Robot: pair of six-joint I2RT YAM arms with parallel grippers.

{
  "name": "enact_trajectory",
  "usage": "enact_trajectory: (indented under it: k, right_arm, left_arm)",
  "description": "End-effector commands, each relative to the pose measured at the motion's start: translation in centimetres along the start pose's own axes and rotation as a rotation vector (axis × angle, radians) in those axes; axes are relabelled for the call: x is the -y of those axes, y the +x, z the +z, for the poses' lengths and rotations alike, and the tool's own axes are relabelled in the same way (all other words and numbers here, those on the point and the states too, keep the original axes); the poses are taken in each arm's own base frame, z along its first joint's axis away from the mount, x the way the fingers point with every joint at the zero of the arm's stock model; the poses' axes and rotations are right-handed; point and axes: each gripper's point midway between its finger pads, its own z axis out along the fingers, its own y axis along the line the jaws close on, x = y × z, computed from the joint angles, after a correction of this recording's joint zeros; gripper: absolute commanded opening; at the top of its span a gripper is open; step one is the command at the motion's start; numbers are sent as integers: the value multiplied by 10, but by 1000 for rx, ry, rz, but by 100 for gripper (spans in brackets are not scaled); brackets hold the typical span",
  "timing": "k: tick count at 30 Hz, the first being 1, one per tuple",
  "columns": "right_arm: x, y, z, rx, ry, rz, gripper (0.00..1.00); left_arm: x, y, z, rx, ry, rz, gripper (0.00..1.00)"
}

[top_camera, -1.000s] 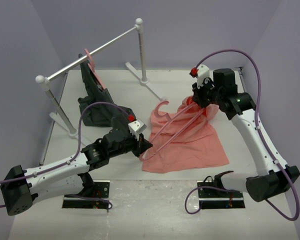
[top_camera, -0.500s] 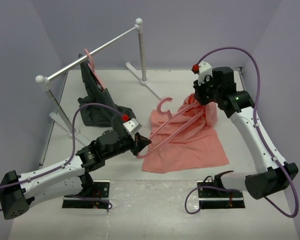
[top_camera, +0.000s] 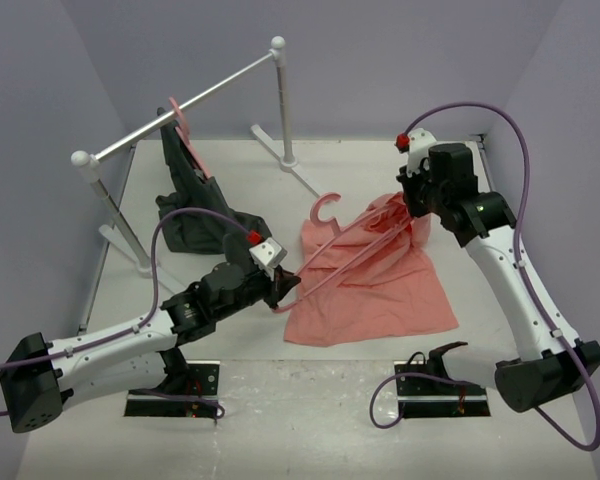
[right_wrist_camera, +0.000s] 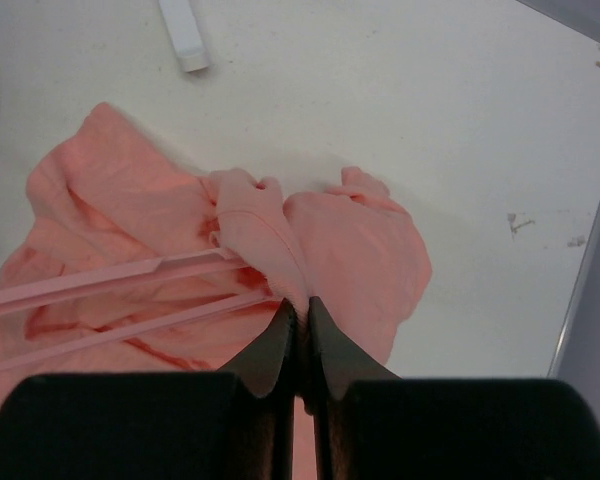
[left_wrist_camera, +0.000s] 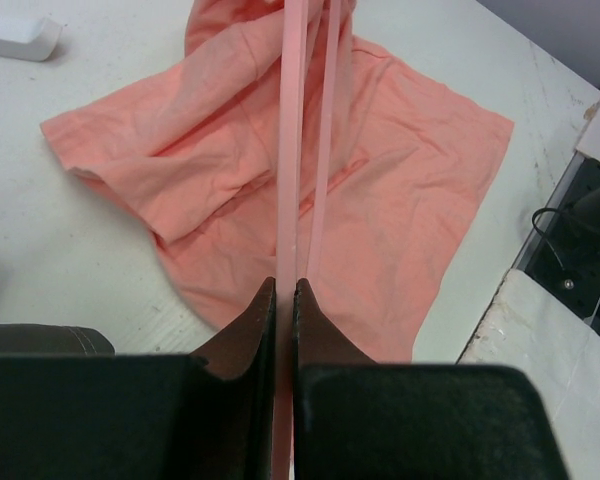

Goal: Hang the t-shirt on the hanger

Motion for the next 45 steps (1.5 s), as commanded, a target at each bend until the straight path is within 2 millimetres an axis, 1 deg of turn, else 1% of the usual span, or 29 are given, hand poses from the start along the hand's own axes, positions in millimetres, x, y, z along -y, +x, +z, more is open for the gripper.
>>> enact_trajectory:
  k: [1, 2, 4, 6, 8, 12, 14, 17, 19, 21, 23, 24, 25, 27, 28, 31, 35, 37, 41, 42, 43, 45]
  right_arm:
    - [20, -17, -22, 59, 112, -4, 0]
    - [17, -18, -23, 64, 94, -4, 0]
    - [3, -19, -22, 65, 11, -11, 3]
    - [-17, -20, -20, 61, -99, -9, 3]
    - [-21, -18, -17, 42, -122, -3, 3]
    - [-21, -13, -16, 2, -129, -4, 4]
    - [-13, -16, -17, 11, -80, 2, 3]
    - [14, -21, -22, 41, 75, 17, 0]
    - [28, -28, -28, 76, 153, 20, 0]
    - [37, -39, -38, 125, 201, 29, 2]
    - [32, -50, -47, 161, 167, 25, 4]
    - [23, -56, -52, 177, 110, 24, 5]
    - [16, -59, -53, 182, 70, 23, 5]
    - [-5, -62, -53, 183, -53, 11, 5]
    - [-7, -60, -53, 174, -62, 10, 5]
    - [-26, -51, -43, 126, -171, 7, 5]
    - [-34, -35, -28, 81, -204, 20, 6]
    - [-32, -27, -21, 63, -186, 20, 7]
    - [-20, -17, -11, 29, -114, 7, 10]
    - [-16, -15, -10, 22, -91, 5, 12]
    - [-11, -14, -8, 21, -63, 3, 14]
    - [3, -8, -6, 9, 18, 4, 17]
  left_arm:
    - [7, -49, -4, 124, 8, 35, 0]
    - [7, -52, -6, 133, 7, 35, 0]
    - [9, -57, -9, 155, 14, 35, 0]
    - [13, -64, -11, 180, 35, 40, 0]
    - [17, -69, -12, 197, 49, 43, 0]
    - [15, -78, -20, 229, 31, 49, 0]
    - [14, -82, -25, 242, 26, 56, 0]
    - [14, -82, -31, 224, 28, 68, 0]
    - [15, -84, -37, 221, 29, 68, 0]
    - [15, -87, -42, 233, 27, 57, 0]
    - [15, -90, -45, 247, 27, 51, 0]
    - [15, -89, -45, 246, 25, 49, 0]
    - [14, -89, -44, 248, 23, 49, 0]
    - [15, -92, -41, 258, 27, 46, 0]
    - [16, -92, -40, 257, 28, 46, 0]
    - [20, -90, -30, 265, 53, 40, 0]
    - [24, -85, -22, 273, 73, 45, 0]
    - [25, -84, -21, 275, 84, 49, 0]
    - [32, -74, -20, 275, 133, 66, 0]
    - [32, -71, -19, 272, 139, 68, 0]
    - [34, -63, -18, 257, 154, 71, 0]
    - [35, -59, -15, 258, 166, 67, 0]
